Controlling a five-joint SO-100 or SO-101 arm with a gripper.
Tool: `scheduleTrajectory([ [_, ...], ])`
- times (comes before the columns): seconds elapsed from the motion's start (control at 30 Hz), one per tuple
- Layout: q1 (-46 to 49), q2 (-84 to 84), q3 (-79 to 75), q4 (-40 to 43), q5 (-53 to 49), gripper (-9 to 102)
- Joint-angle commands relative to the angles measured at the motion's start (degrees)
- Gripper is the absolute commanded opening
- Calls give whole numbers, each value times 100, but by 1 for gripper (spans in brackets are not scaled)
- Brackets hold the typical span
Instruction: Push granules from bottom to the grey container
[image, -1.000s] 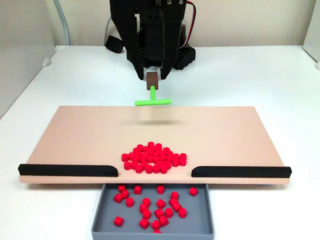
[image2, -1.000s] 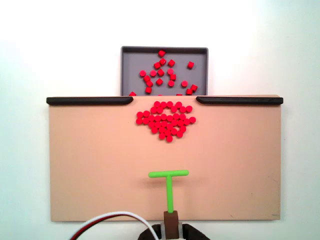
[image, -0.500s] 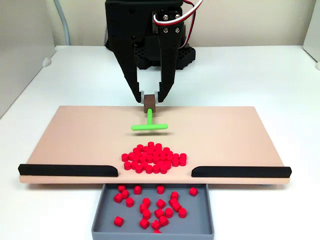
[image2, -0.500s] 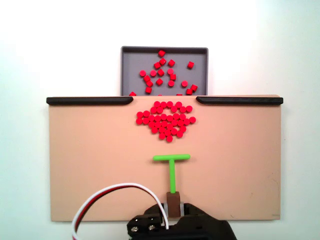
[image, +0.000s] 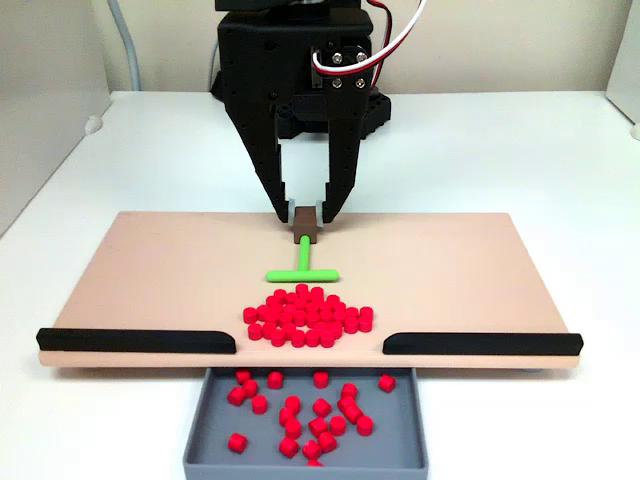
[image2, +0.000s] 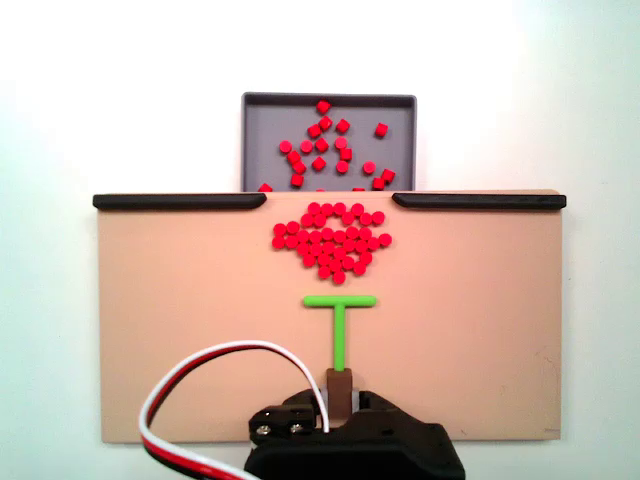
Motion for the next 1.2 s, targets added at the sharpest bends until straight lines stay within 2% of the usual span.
scheduleTrajectory([
  [0.0,-35,-185,-132,-35,44,0],
  [1.17,-53,-1081,-1283,-35,-202,0],
])
